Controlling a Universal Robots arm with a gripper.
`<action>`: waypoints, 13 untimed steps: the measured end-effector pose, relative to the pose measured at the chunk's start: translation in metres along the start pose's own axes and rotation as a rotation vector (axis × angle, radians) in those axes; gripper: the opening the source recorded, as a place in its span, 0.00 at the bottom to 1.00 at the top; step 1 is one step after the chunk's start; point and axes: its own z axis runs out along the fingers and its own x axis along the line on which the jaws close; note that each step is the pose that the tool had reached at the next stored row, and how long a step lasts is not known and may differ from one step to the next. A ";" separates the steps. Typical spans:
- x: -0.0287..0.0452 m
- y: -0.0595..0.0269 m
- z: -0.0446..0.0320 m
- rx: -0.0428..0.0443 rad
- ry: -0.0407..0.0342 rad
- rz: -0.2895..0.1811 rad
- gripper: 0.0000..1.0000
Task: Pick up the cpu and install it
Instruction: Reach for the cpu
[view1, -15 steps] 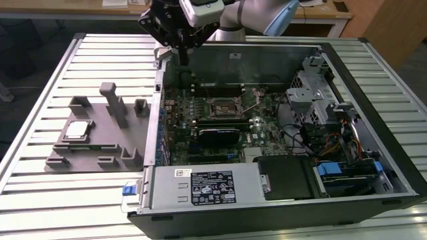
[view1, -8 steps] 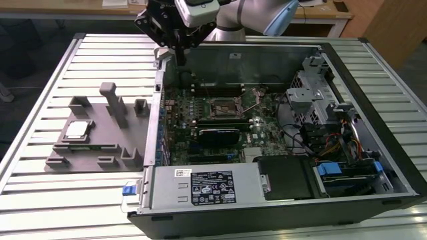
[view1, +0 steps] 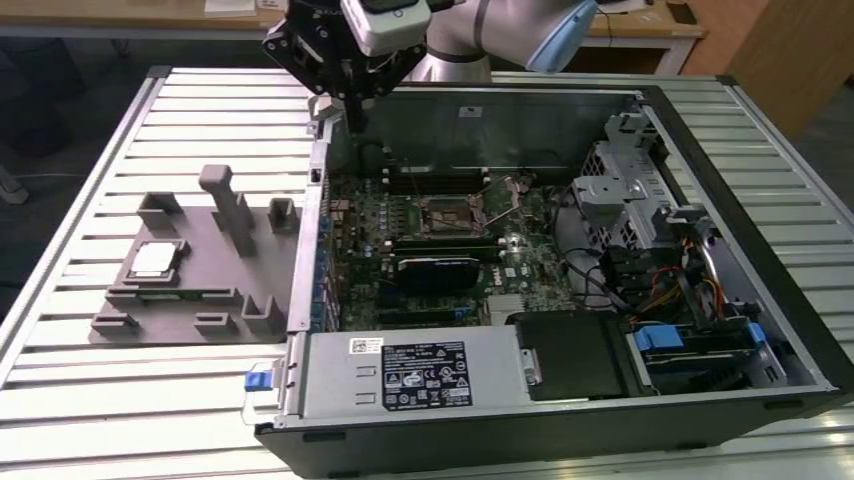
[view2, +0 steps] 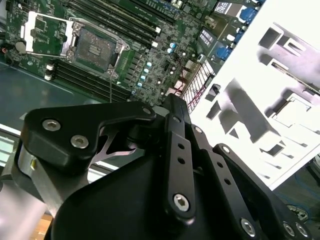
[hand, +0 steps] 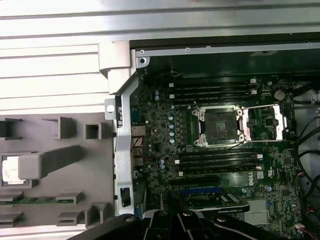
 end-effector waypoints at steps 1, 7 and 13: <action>0.0005 -0.0003 0.0003 0.0000 0.0000 0.000 0.11; 0.0067 -0.0026 0.0023 0.0001 0.0001 0.000 0.11; 0.0163 -0.0039 0.0055 0.0003 0.0003 0.000 0.11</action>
